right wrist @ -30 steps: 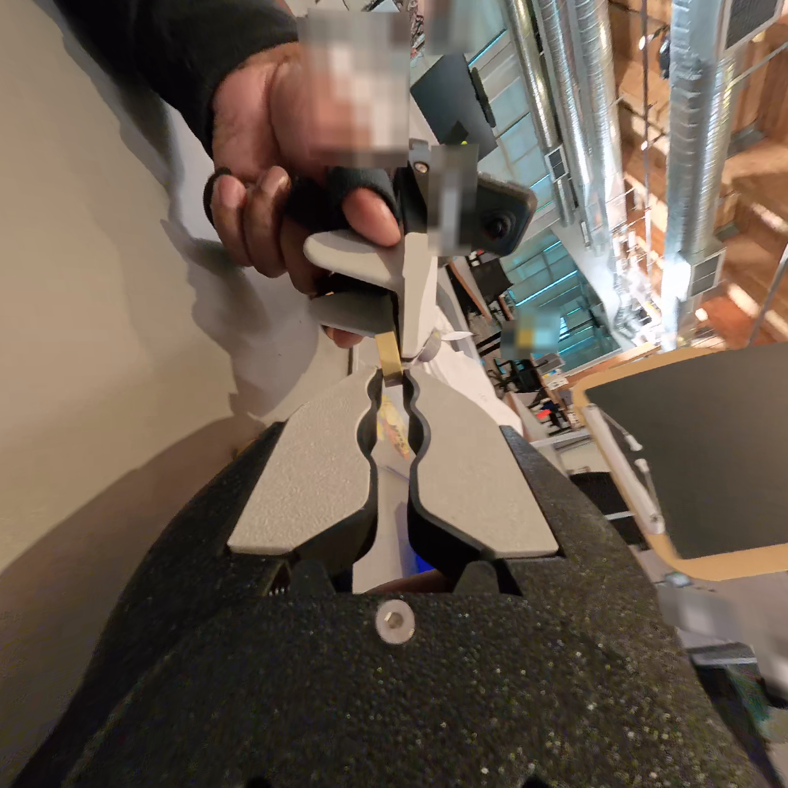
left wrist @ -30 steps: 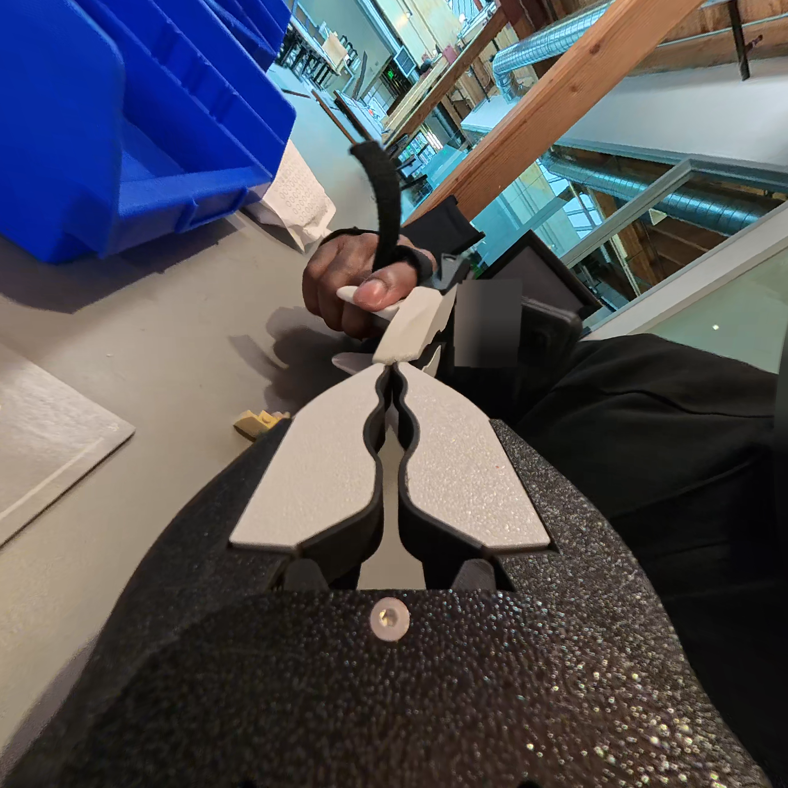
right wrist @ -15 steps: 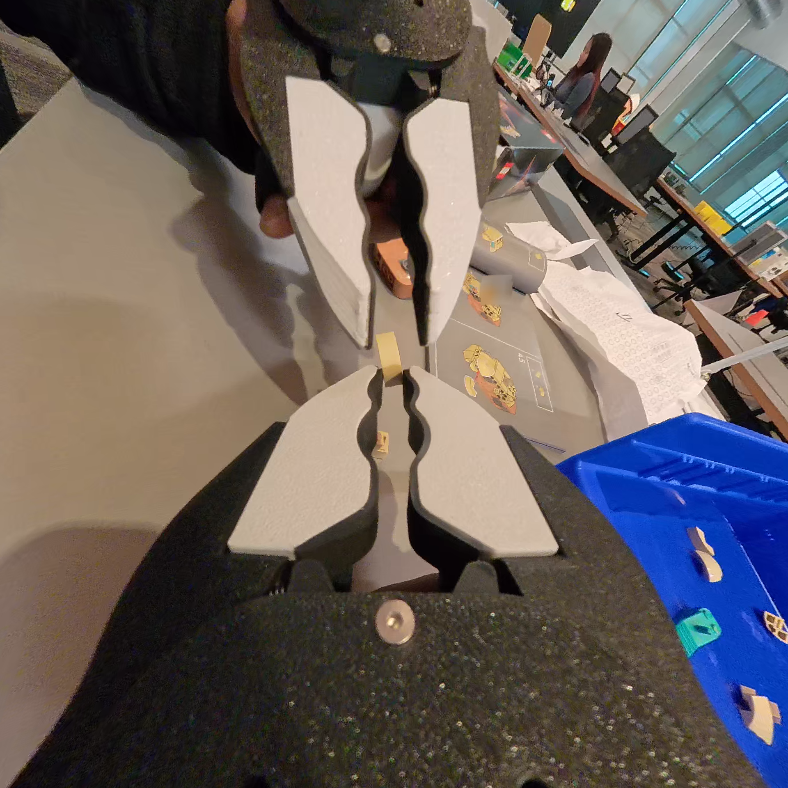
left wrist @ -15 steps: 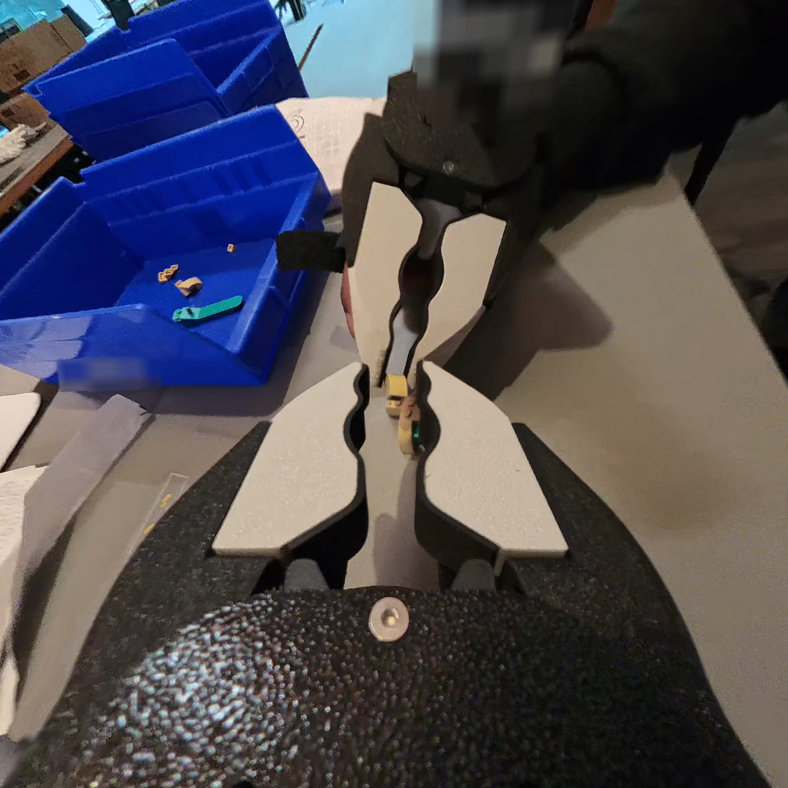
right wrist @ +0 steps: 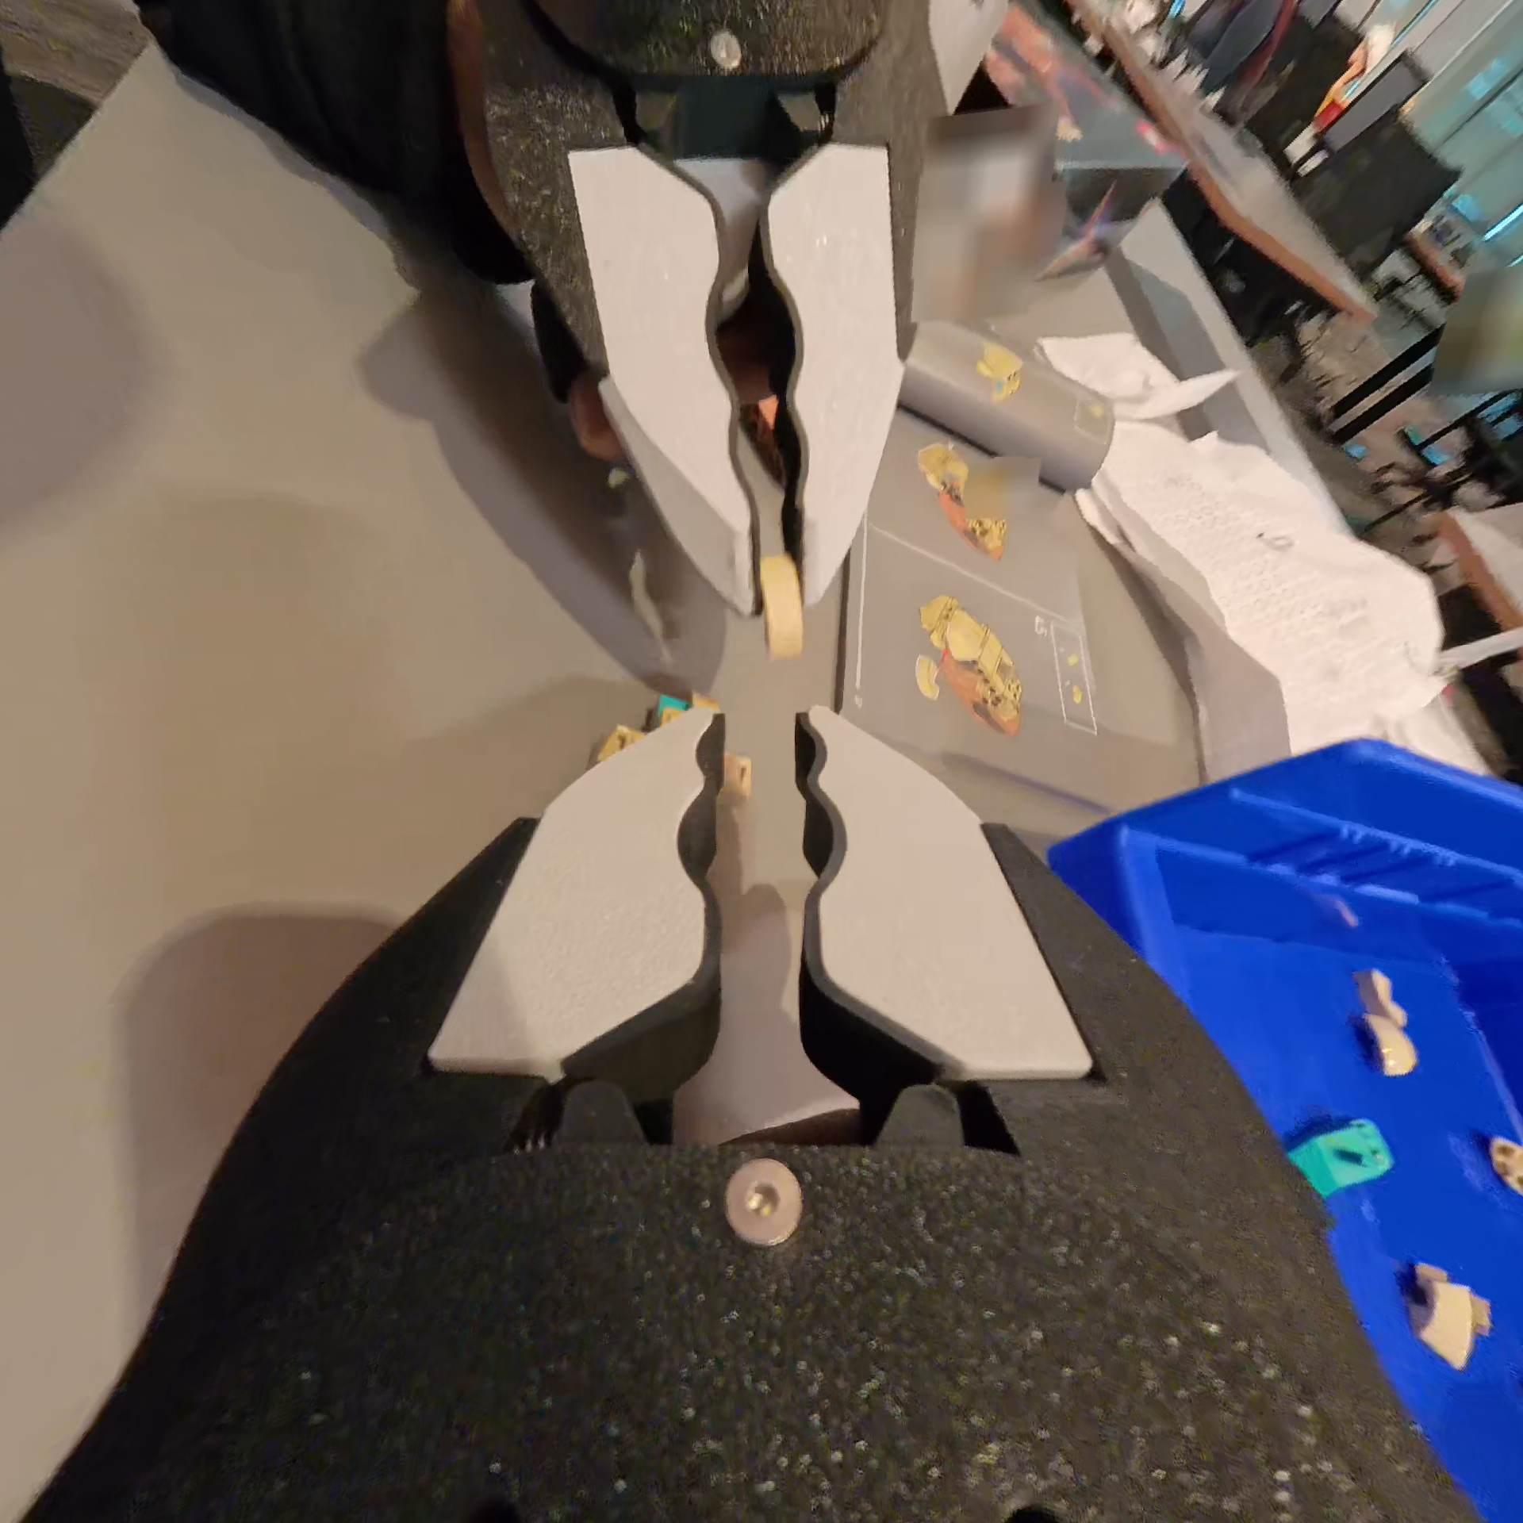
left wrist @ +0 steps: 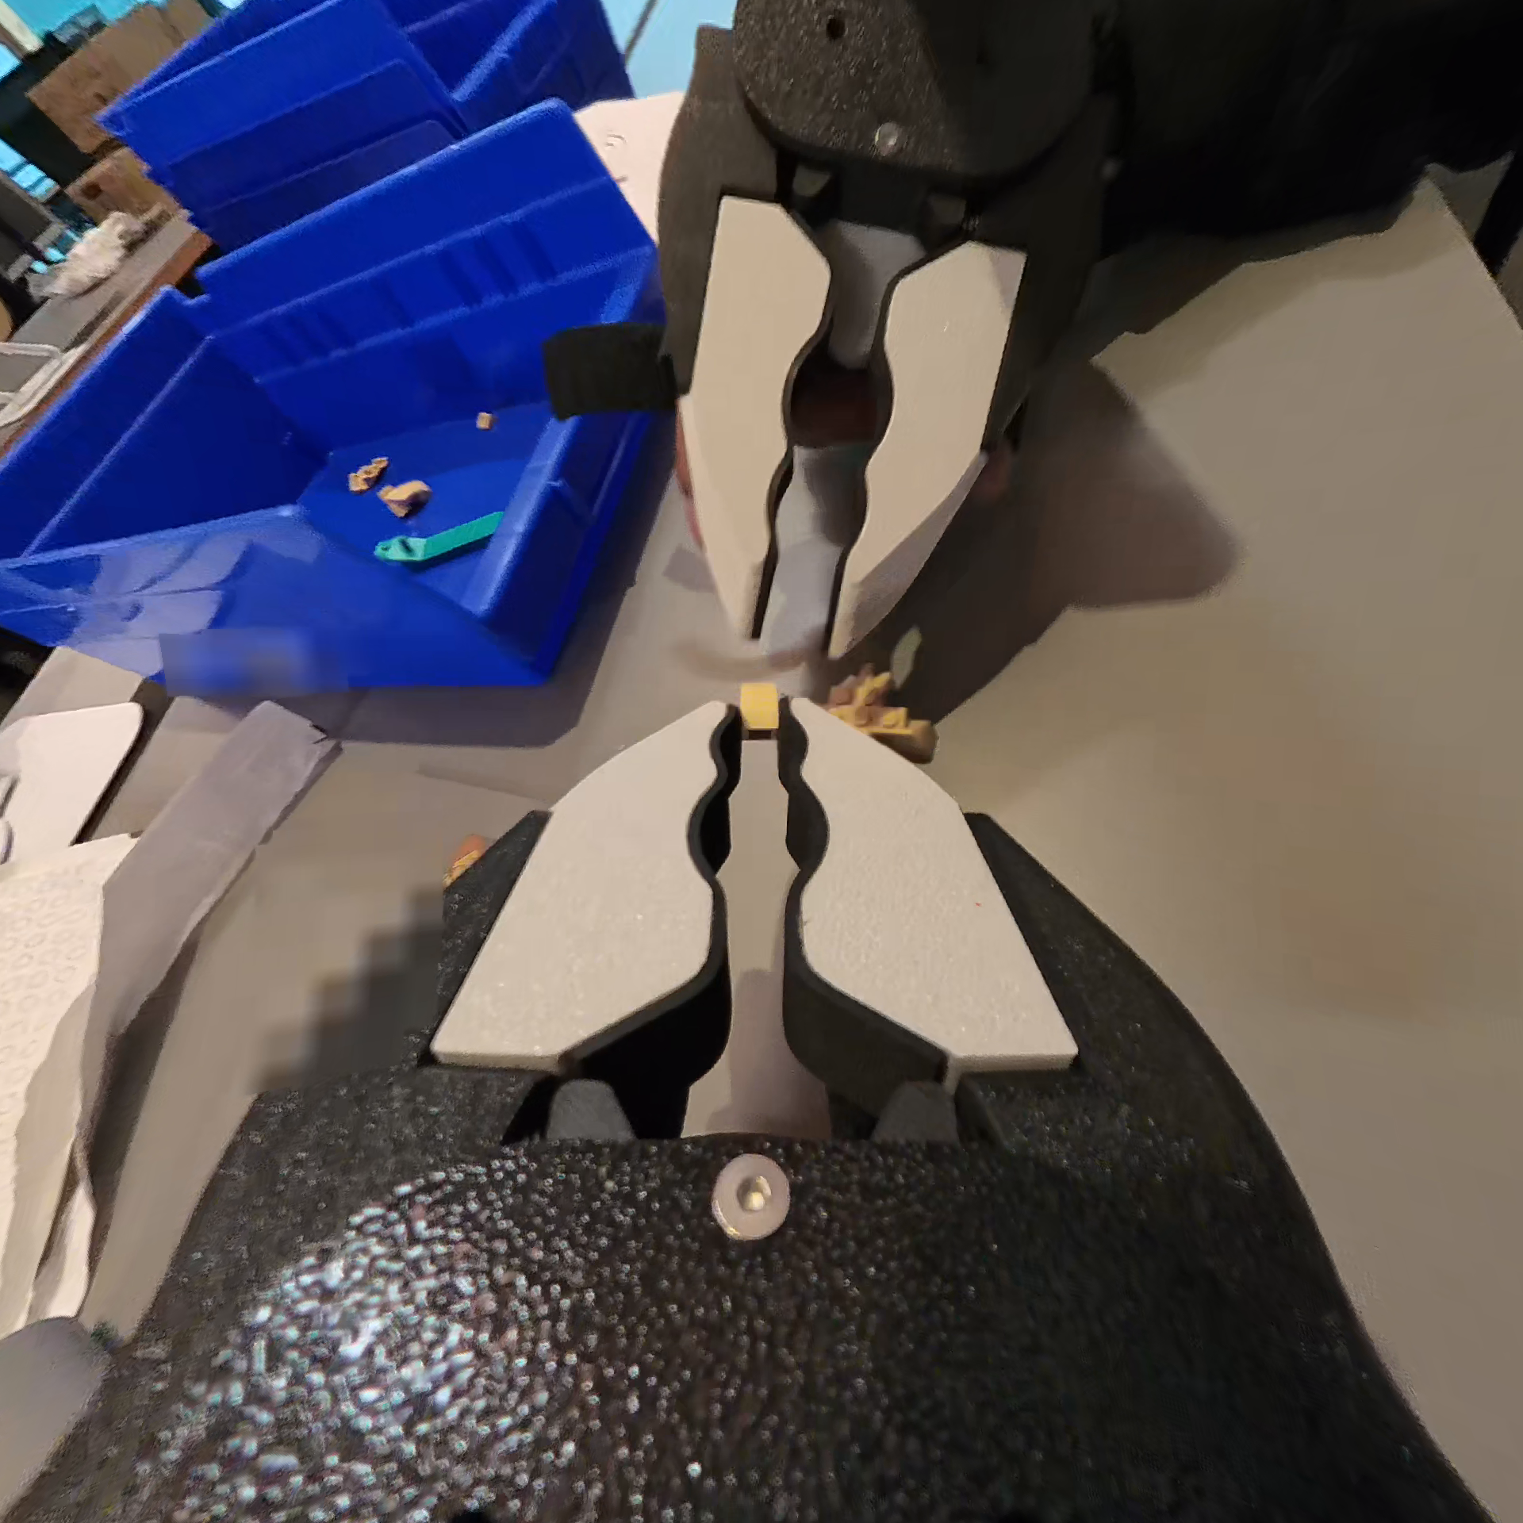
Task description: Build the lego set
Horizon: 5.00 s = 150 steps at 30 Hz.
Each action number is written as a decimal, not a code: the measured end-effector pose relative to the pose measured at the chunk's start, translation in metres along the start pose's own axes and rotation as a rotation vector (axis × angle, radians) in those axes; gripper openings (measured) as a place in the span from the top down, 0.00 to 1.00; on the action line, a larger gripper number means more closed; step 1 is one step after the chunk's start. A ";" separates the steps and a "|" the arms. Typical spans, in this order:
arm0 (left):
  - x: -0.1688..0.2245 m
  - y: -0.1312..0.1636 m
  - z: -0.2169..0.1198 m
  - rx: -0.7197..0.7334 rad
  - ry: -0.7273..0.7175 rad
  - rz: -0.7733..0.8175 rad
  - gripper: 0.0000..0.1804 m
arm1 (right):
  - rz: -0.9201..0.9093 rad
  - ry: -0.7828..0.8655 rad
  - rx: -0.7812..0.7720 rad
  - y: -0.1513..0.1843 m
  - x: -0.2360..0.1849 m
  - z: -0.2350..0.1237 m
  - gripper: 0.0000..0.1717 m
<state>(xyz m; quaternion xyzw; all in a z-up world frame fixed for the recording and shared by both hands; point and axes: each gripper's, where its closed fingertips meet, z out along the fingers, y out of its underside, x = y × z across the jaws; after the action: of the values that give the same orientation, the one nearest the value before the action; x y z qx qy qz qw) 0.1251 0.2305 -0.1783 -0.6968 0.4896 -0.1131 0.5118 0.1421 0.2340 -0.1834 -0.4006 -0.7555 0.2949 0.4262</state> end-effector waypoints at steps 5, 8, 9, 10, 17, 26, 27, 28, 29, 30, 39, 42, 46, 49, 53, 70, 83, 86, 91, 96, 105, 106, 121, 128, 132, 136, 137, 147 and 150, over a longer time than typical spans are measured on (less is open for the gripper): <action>-0.016 -0.005 -0.011 0.064 -0.038 -0.070 0.96 | 0.125 -0.172 -0.107 0.022 -0.012 -0.010 0.91; -0.023 -0.008 -0.018 0.098 -0.063 -0.079 0.96 | 0.162 -0.216 -0.155 0.032 -0.020 -0.003 0.89; -0.026 -0.008 -0.021 0.102 -0.073 -0.082 0.96 | 0.157 -0.224 -0.178 0.035 -0.021 -0.002 0.88; -0.028 -0.008 -0.023 0.108 -0.082 -0.085 0.96 | 0.153 -0.224 -0.185 0.035 -0.022 -0.001 0.87; -0.034 -0.018 -0.032 0.199 -0.105 -0.106 0.96 | 0.176 -0.201 -0.213 0.036 -0.019 0.006 0.78; -0.029 -0.025 -0.036 0.268 -0.074 -0.127 0.96 | 0.202 -0.223 -0.233 0.029 -0.025 0.018 0.90; -0.030 -0.027 -0.037 0.281 -0.074 -0.126 0.96 | 0.200 -0.217 -0.220 0.028 -0.023 0.018 0.90; -0.030 -0.029 -0.040 0.297 -0.073 -0.129 0.96 | 0.208 -0.208 -0.186 0.023 -0.020 0.018 0.90; -0.031 -0.032 -0.043 0.320 -0.067 -0.138 0.96 | 0.224 -0.198 -0.133 0.016 -0.016 0.017 0.90; -0.032 -0.036 -0.047 0.351 -0.059 -0.155 0.96 | 0.249 -0.186 -0.070 0.008 -0.011 0.016 0.90; -0.047 -0.048 -0.073 0.553 0.072 -0.448 0.96 | 0.438 0.012 0.344 -0.039 0.057 0.021 0.91; -0.058 -0.046 -0.080 0.579 0.049 -0.506 0.96 | 0.526 0.008 0.419 -0.048 0.067 0.021 0.91; -0.070 -0.048 -0.092 0.609 0.024 -0.537 0.96 | 0.593 0.016 0.567 -0.066 0.077 0.016 0.91; -0.073 -0.048 -0.095 0.605 0.011 -0.525 0.96 | 0.569 -0.014 0.630 -0.077 0.070 0.015 0.91; -0.069 -0.044 -0.088 0.546 0.019 -0.500 0.96 | 0.539 -0.059 0.637 -0.081 0.056 0.013 0.91; -0.064 -0.029 -0.071 0.334 -0.064 -0.449 0.96 | 0.695 -0.122 0.530 -0.070 0.053 0.028 0.91; -0.065 -0.033 -0.070 0.301 -0.144 -0.329 0.96 | 0.727 -0.159 0.578 -0.075 0.052 0.024 0.91; -0.064 -0.036 -0.072 0.303 -0.159 -0.299 0.95 | 0.741 -0.175 0.607 -0.078 0.052 0.023 0.91; -0.063 -0.041 -0.075 0.321 -0.165 -0.276 0.95 | 0.752 -0.194 0.646 -0.082 0.051 0.020 0.91; -0.062 -0.043 -0.076 0.346 -0.156 -0.278 0.96 | 0.751 -0.198 0.659 -0.084 0.050 0.019 0.91; -0.066 -0.042 -0.080 0.375 -0.157 -0.290 0.97 | 0.737 -0.161 0.522 -0.067 0.051 0.023 0.91; -0.067 -0.042 -0.081 0.377 -0.157 -0.292 0.96 | 0.740 -0.161 0.463 -0.059 0.051 0.024 0.91; -0.065 -0.014 -0.063 0.216 -0.152 -0.251 0.91 | 0.389 -0.202 -0.191 0.010 -0.008 0.044 0.91; -0.063 -0.010 -0.064 0.204 -0.147 -0.235 0.91 | 0.297 -0.194 -0.271 0.019 -0.017 0.046 0.87; -0.068 0.000 -0.072 0.206 -0.178 -0.204 0.91 | 0.274 -0.156 -0.239 0.016 -0.009 0.033 0.81; -0.076 -0.002 -0.084 0.258 -0.203 -0.232 0.91 | 0.373 -0.165 -0.043 -0.043 -0.010 0.030 0.86; -0.077 -0.003 -0.085 0.263 -0.208 -0.237 0.91 | 0.380 -0.172 -0.036 -0.054 -0.017 0.037 0.88; -0.071 -0.011 -0.087 0.263 -0.226 -0.179 0.91 | 0.336 -0.093 -0.334 -0.051 -0.065 0.113 0.80; -0.069 -0.013 -0.088 0.270 -0.221 -0.178 0.91 | 0.376 -0.095 -0.332 -0.049 -0.062 0.115 0.80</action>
<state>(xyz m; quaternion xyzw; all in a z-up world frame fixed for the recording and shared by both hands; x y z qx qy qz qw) 0.0404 0.2326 -0.1039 -0.6707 0.3472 -0.1451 0.6392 0.0435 0.1442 -0.2235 -0.5843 -0.7250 0.2594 0.2564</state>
